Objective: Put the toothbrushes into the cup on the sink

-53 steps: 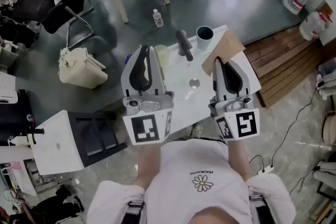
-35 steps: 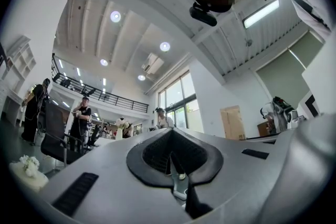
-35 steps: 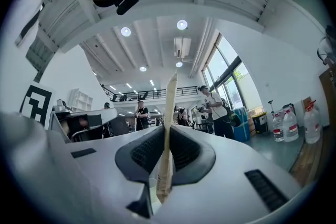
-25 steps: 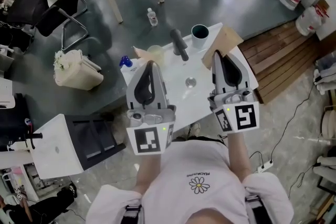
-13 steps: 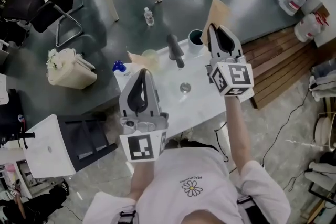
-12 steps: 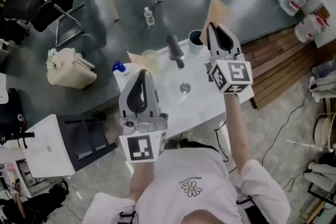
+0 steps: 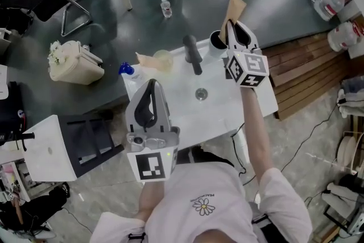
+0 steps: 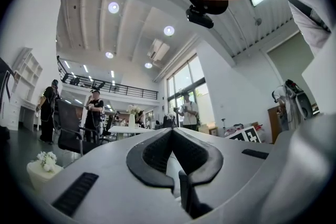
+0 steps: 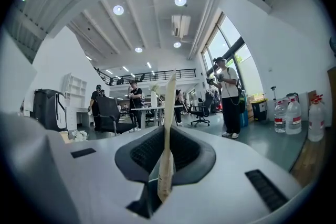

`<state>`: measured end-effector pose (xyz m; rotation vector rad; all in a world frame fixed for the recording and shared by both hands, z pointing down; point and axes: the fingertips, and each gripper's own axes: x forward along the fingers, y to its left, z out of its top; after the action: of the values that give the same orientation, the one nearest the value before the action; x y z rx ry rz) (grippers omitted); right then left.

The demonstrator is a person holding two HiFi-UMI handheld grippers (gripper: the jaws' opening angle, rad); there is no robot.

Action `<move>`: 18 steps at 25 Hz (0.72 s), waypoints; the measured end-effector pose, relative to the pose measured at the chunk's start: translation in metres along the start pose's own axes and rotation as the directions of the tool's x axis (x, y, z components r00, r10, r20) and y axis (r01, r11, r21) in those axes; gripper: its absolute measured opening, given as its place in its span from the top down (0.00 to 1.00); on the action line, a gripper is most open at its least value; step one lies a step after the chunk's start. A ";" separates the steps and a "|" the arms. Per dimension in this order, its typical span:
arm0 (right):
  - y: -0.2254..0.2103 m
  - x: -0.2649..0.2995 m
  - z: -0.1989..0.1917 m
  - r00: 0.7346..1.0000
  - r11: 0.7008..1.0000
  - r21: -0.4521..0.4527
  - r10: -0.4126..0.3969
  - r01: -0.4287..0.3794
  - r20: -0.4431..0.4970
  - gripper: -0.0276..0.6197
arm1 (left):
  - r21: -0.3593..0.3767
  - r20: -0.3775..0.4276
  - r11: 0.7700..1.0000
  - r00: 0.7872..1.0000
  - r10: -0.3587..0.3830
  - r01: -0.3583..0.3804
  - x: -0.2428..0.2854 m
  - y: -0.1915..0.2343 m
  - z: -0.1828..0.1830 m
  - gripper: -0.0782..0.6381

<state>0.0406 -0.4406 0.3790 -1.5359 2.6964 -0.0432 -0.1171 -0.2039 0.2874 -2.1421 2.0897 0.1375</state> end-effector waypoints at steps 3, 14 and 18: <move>-0.003 0.002 -0.012 1.000 1.000 0.014 0.000 0.000 -0.015 0.91 | 0.000 -0.016 1.000 1.000 0.014 -0.014 0.000 0.002 -0.007 0.87; 0.005 0.002 -0.040 0.998 1.000 -0.011 0.016 -0.016 -0.064 0.91 | -0.002 -0.029 1.000 0.999 0.020 -0.020 0.004 -0.002 -0.012 0.87; 0.005 0.003 -0.040 0.998 1.000 -0.002 0.017 -0.017 -0.059 0.83 | 0.000 -0.032 1.000 0.999 0.019 -0.019 0.005 -0.001 -0.012 0.87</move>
<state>0.0326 -0.4401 0.4182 -1.5364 2.7554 -0.0869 -0.1168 -0.2107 0.2984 -2.1395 2.1280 0.1064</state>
